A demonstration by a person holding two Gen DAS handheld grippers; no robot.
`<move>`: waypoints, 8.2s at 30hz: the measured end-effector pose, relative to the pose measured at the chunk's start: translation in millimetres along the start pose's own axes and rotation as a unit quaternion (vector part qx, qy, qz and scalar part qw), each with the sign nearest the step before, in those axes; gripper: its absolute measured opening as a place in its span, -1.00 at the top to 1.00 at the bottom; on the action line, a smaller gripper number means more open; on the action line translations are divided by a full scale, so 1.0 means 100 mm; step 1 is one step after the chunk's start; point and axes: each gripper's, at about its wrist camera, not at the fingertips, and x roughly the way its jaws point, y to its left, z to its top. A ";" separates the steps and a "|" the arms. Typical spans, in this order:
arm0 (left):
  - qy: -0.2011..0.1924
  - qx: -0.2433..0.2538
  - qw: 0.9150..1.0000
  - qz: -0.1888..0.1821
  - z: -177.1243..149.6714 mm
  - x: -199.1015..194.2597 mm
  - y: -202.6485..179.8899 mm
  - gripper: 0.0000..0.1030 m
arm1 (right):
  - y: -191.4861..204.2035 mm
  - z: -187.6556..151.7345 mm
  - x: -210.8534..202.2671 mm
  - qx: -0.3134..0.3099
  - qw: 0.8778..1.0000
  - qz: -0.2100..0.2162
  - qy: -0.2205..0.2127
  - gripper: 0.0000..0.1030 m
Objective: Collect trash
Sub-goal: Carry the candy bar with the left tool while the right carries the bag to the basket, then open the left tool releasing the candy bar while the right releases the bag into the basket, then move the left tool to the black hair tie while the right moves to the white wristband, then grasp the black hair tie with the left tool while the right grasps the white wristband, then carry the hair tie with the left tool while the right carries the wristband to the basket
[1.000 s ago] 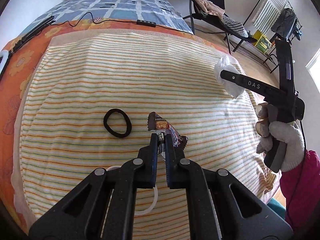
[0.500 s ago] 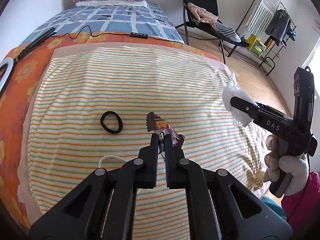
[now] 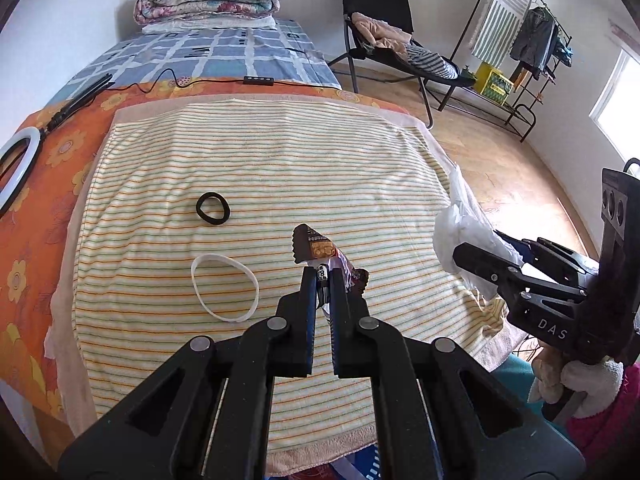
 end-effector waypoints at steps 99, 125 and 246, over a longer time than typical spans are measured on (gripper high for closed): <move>0.149 0.066 0.984 0.068 -2.28 0.04 -0.13 -0.16 | 0.79 -2.15 -0.18 -0.050 0.984 0.026 0.167 -0.45; 0.074 0.035 0.995 0.055 -1.30 -0.29 0.10 -0.29 | 0.83 -1.83 -0.26 -0.062 0.987 -0.028 0.143 -0.90; -0.005 0.045 0.998 0.051 -0.24 -0.21 0.32 0.93 | 0.66 -0.45 -0.10 -0.015 1.000 0.027 -0.004 0.96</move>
